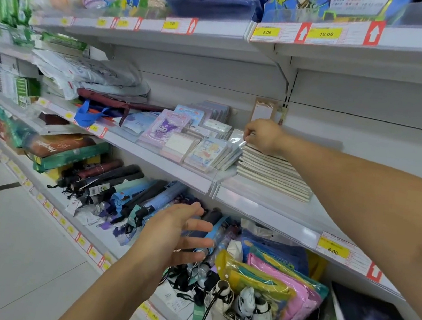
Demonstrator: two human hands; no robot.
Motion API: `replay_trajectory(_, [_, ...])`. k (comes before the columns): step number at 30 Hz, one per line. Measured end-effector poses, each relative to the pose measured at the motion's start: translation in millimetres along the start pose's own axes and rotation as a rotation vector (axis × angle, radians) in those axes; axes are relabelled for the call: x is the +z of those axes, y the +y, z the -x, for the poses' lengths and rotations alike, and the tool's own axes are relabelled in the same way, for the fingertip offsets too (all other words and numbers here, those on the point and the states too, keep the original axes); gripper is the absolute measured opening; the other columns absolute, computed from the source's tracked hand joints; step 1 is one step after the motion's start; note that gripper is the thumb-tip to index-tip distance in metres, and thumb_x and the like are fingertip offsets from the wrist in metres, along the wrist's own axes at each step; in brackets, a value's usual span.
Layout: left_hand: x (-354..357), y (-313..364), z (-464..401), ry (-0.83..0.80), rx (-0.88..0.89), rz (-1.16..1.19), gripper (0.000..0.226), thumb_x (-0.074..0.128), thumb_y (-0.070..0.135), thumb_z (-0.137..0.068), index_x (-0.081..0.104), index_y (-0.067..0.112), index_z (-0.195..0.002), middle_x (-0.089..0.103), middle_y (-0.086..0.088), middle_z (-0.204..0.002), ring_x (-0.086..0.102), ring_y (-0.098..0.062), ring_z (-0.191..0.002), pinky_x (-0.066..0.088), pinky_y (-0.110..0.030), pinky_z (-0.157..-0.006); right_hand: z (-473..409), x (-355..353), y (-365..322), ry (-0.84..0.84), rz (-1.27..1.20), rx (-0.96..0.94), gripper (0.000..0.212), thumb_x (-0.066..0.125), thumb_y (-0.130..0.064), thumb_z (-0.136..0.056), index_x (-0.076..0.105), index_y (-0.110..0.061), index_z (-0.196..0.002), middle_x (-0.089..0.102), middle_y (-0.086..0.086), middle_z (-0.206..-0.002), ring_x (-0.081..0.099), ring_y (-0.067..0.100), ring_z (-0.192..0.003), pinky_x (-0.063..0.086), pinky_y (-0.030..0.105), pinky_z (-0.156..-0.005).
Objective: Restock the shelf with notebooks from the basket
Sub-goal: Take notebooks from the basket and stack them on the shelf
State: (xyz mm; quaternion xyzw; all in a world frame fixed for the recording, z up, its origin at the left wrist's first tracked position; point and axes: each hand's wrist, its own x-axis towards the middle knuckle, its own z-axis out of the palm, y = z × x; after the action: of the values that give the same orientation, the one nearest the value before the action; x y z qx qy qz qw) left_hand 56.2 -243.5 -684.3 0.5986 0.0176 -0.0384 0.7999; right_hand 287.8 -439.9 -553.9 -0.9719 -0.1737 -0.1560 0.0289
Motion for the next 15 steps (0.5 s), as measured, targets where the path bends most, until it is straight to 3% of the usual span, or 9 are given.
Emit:
replay_trajectory(3, [2,0,2,-0.002,0.006,-0.02,0.025,0.057,0.038,-0.095,0.065,0.019,-0.11,0.077,0.0,-0.089,0.075,-0.022,-0.078,0.057,-0.027,-0.053,11,0,4,-0.019,0.012,-0.015,0.028,0.053,-0.027,-0.102,0.061,-0.016,-0.127,0.059,0.01,-0.134,0.053,0.029,-0.121,0.045,0.038,-0.1])
replay_trajectory(5, [4,1,4,0.001,0.007,-0.027,0.025,0.057,0.038,-0.095,0.066,0.019,-0.109,0.077,0.0,-0.089,0.075,-0.023,-0.078,0.057,-0.028,-0.054,27,-5,14,-0.014,-0.02,0.015,0.053,0.054,-0.038,-0.1,0.04,-0.025,-0.15,0.045,0.008,-0.153,0.044,0.031,-0.136,0.039,0.041,-0.11])
replay_trajectory(7, [6,1,5,0.0,0.01,-0.036,0.025,0.057,0.038,-0.095,0.066,0.019,-0.109,0.077,-0.001,-0.09,0.075,-0.023,-0.078,0.057,-0.028,-0.053,48,-13,37,0.005,0.046,0.143,0.074,0.056,-0.058,-0.093,0.026,-0.032,-0.155,0.039,0.008,-0.156,0.042,0.034,-0.138,0.039,0.046,-0.11])
replay_trajectory(9, [9,0,5,0.002,0.002,-0.045,0.025,0.056,0.038,-0.096,0.066,0.02,-0.109,0.077,0.0,-0.09,0.075,-0.023,-0.079,0.057,-0.027,-0.053,72,-22,64,-0.019,0.148,0.373,0.093,0.048,-0.084,-0.078,0.032,-0.03,-0.151,0.045,0.01,-0.15,0.048,0.037,-0.13,0.044,0.046,-0.099])
replay_trajectory(11, [11,-1,5,-0.002,-0.009,-0.055,0.025,0.056,0.038,-0.096,0.065,0.02,-0.11,0.077,0.0,-0.091,0.075,-0.022,-0.079,0.057,-0.027,-0.053,91,-23,78,-0.007,0.045,0.502,0.106,0.047,-0.093,-0.068,0.047,-0.014,-0.139,0.055,0.014,-0.138,0.055,0.035,-0.119,0.045,0.036,-0.084])
replay_trajectory(13, [13,-3,4,-0.004,-0.02,-0.068,0.026,0.056,0.039,-0.096,0.065,0.019,-0.111,0.077,-0.001,-0.093,0.075,-0.023,-0.08,0.057,-0.027,-0.054,95,-19,82,0.051,-0.116,0.5,0.091,0.057,-0.084,-0.072,0.058,-0.004,-0.116,0.063,0.016,-0.123,0.059,0.032,-0.107,0.043,0.032,-0.077])
replay_trajectory(15, [13,-5,3,0.001,-0.031,-0.069,0.028,0.056,0.039,-0.095,0.066,0.019,-0.112,0.077,-0.002,-0.095,0.075,-0.023,-0.081,0.057,-0.028,-0.054,96,-19,79,0.032,-0.162,0.484,0.078,0.06,-0.075,-0.078,0.059,-0.002,-0.105,0.063,0.019,-0.122,0.058,0.032,-0.108,0.048,0.034,-0.082])
